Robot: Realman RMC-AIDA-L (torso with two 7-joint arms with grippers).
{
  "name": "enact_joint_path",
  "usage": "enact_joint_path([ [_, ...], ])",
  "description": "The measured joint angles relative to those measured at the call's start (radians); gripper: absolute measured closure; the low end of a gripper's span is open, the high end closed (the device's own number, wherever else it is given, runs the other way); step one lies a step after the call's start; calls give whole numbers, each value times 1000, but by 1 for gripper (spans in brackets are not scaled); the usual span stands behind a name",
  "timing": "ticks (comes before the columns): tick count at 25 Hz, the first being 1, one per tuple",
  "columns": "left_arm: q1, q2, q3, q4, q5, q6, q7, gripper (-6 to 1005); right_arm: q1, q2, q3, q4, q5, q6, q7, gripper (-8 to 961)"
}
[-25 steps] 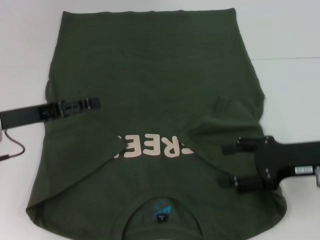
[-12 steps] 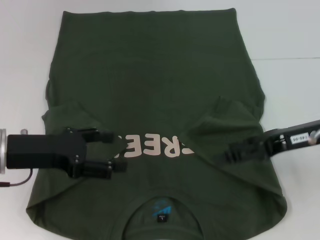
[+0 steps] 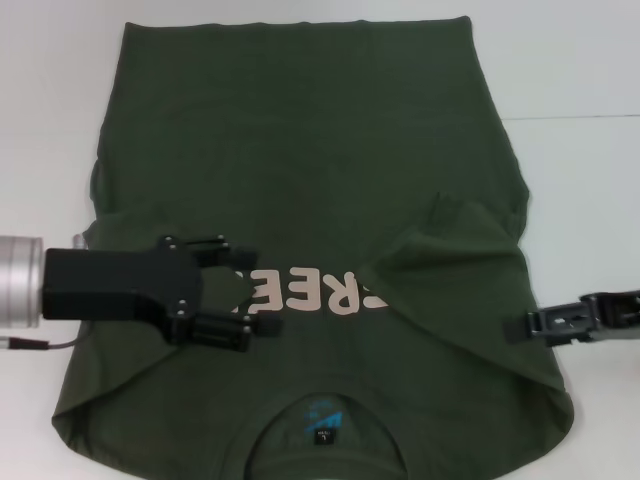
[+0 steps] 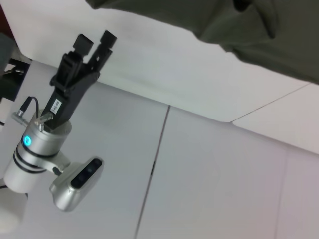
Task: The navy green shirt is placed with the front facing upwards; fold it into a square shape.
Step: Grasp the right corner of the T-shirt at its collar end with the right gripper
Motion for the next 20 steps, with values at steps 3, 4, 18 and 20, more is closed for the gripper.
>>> enact_joint_path([
  [3, -26, -3, 3, -26, -1, -11, 9, 55, -7, -5, 58, 0, -13, -28, -1, 47],
  [4, -33, -4, 4, -33, -1, -15, 13, 55, -7, -8, 79, 1, -15, -40, -3, 49],
  [18, -72, -13, 16, -67, -8, -41, 29, 58, 14, -70, 175, 53, -60, -114, 47, 74],
  [20, -73, -13, 16, -67, -13, -40, 29, 58, 23, -85, 184, 84, -60, -118, 56, 78],
])
